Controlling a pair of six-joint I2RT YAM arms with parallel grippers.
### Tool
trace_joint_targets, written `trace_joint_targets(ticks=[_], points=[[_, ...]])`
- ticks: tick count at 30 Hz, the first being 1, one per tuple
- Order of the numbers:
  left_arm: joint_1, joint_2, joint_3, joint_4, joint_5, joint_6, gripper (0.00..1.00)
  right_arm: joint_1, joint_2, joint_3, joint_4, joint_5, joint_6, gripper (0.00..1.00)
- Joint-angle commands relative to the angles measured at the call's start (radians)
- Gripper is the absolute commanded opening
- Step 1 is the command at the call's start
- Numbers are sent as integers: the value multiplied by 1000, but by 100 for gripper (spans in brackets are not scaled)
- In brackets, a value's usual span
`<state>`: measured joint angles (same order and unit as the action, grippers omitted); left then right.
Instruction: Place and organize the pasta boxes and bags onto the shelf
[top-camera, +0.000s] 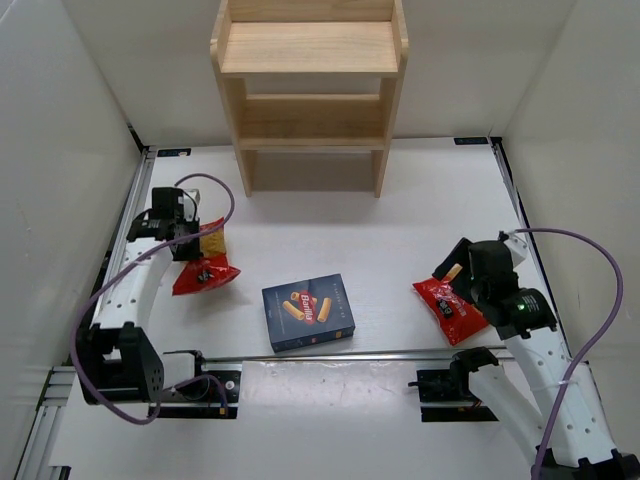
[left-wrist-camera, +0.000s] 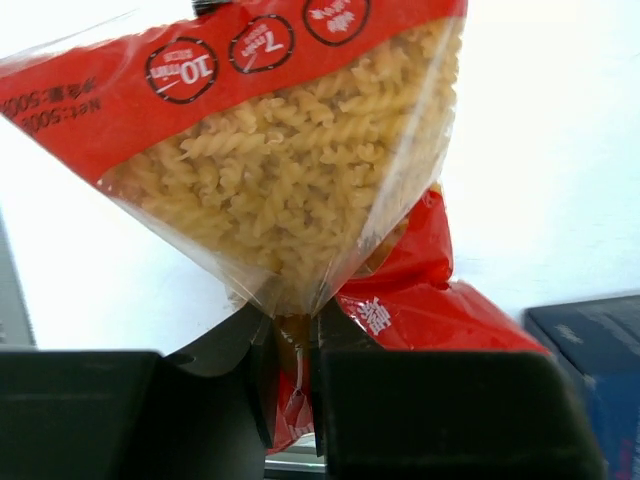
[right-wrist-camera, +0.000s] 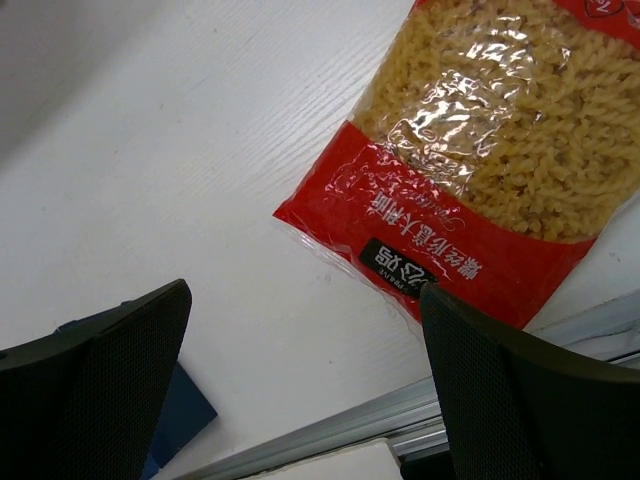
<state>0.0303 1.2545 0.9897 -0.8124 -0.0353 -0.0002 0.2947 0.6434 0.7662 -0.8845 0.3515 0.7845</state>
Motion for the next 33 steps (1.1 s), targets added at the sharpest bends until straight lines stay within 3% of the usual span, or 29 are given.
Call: trace_joint_targets(ticks=[1, 7, 13, 18, 24, 29, 33], points=[[-3, -83, 127, 1, 38, 0, 11, -2, 19, 50, 41, -6, -17, 98], [-3, -104, 354, -73, 49, 0, 11, -2, 19, 50, 50, -6, -18, 98], [-16, -6, 841, -64, 49, 0, 11, -2, 47, 41, 77, -15, -18, 98], [-67, 184, 1246, 63, 72, 0, 11, 7, 79, 41, 99, -26, -18, 98], [-170, 405, 1568, 323, 106, 0, 11, 17, 90, 30, 99, -36, -36, 97], [-263, 588, 1606, 519, 106, 0, 11, 17, 67, -1, 72, -36, -36, 97], [-316, 666, 1564, 758, 4, 0, 11, 17, 29, -22, 49, -36, -27, 97]])
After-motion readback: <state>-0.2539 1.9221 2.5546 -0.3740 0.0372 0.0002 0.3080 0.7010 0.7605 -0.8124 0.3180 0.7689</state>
